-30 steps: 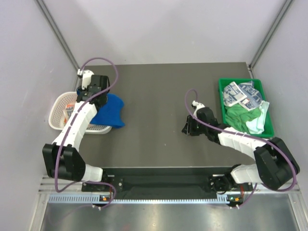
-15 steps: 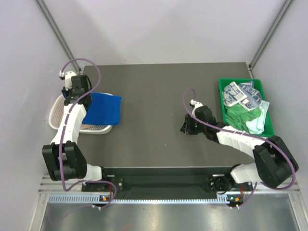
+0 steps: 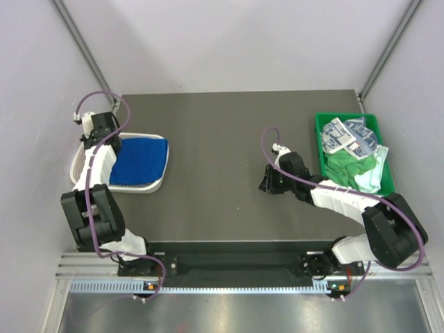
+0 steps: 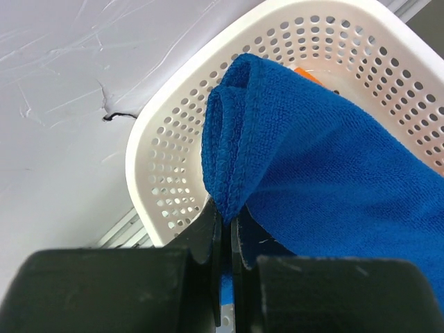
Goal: Fold and stack the towels
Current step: Neatly place the folded towel into the bin
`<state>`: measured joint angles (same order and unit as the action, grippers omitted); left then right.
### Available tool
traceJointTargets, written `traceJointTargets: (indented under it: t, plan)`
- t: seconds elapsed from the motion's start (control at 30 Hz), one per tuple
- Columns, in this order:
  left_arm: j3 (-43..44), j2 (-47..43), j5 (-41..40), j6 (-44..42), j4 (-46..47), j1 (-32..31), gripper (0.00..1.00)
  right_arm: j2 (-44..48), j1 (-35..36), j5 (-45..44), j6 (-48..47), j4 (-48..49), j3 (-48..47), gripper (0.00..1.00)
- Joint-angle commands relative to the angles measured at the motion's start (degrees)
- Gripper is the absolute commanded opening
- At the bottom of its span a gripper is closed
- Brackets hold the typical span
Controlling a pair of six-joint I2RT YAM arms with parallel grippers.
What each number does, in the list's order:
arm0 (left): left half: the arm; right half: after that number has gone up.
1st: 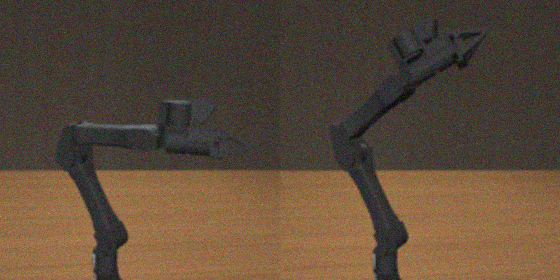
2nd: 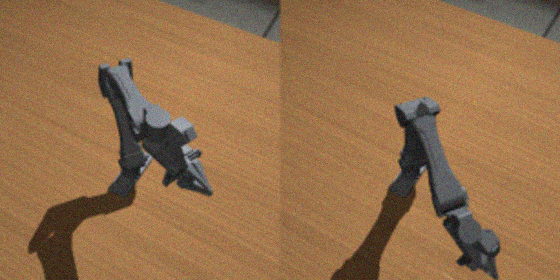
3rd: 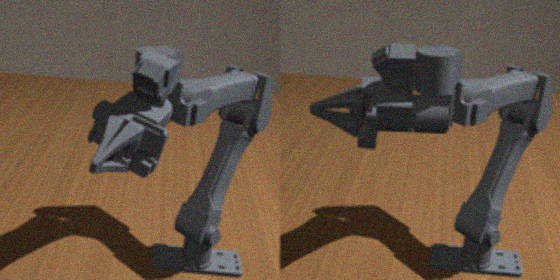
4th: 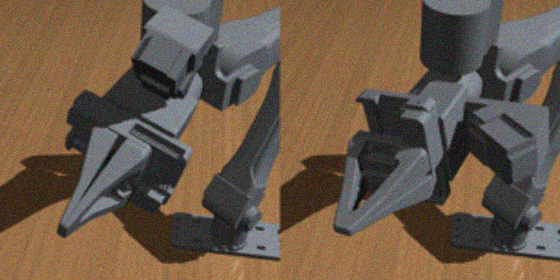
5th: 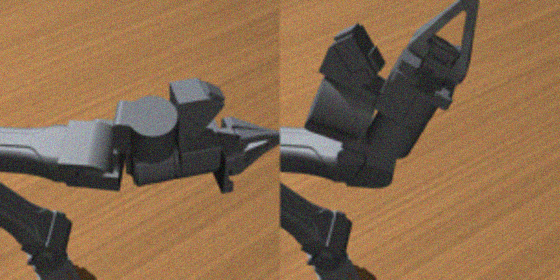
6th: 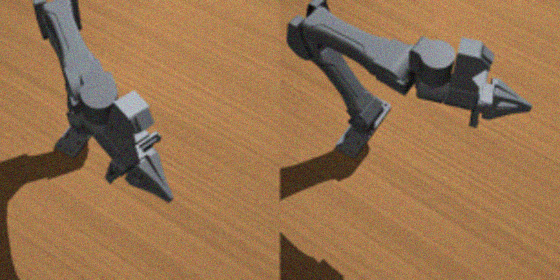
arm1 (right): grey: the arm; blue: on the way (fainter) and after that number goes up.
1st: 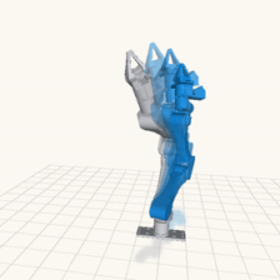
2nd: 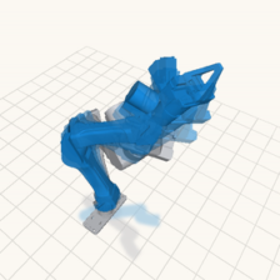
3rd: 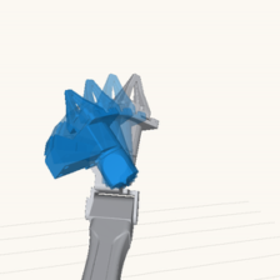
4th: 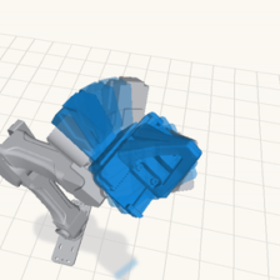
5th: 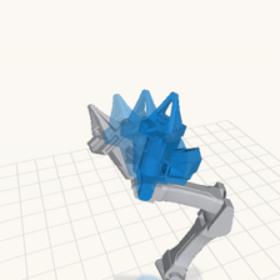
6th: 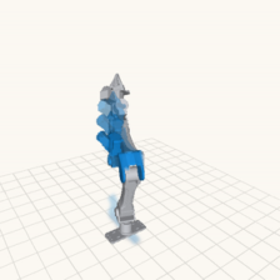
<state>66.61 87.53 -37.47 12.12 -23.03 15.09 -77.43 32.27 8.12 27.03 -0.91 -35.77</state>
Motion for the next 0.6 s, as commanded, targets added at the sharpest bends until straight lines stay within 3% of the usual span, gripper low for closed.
traceJointTargets:
  t: [0.0, 0.07, 0.17, 0.2, 0.43, 0.57]
  plan:
    - [1.24, 0.09, -0.23, 2.29, 3.43, 0.82, 0.0, 0.35, 1.04, -0.39, -1.01, 1.26, -1.76, 0.27]
    - [1.51, 0.71, 0.21, 3.08, 3.34, 1.25, 0.0, 0.44, 1.13, -0.3, -1.01, 1.26, -1.76, 0.27]
    - [1.59, 1.68, 0.47, 5.89, 2.46, 2.39, 0.08, 0.61, 1.21, -0.38, -1.01, 1.17, -1.67, 0.27]
    - [1.59, 1.94, 0.3, 7.03, 2.37, 2.66, 0.18, 0.7, 1.21, -0.39, -1.18, 1.26, -1.67, 0.27]
    - [2.47, 1.6, -0.59, 10.11, 1.5, 3.1, 0.52, 1.31, 1.3, -0.74, -1.36, 1.08, -1.67, 0.27]
    - [2.91, 0.98, 1.43, 11.43, 1.32, 2.93, 0.55, 1.75, 1.3, -0.82, -1.36, 1.08, -1.76, 0.27]
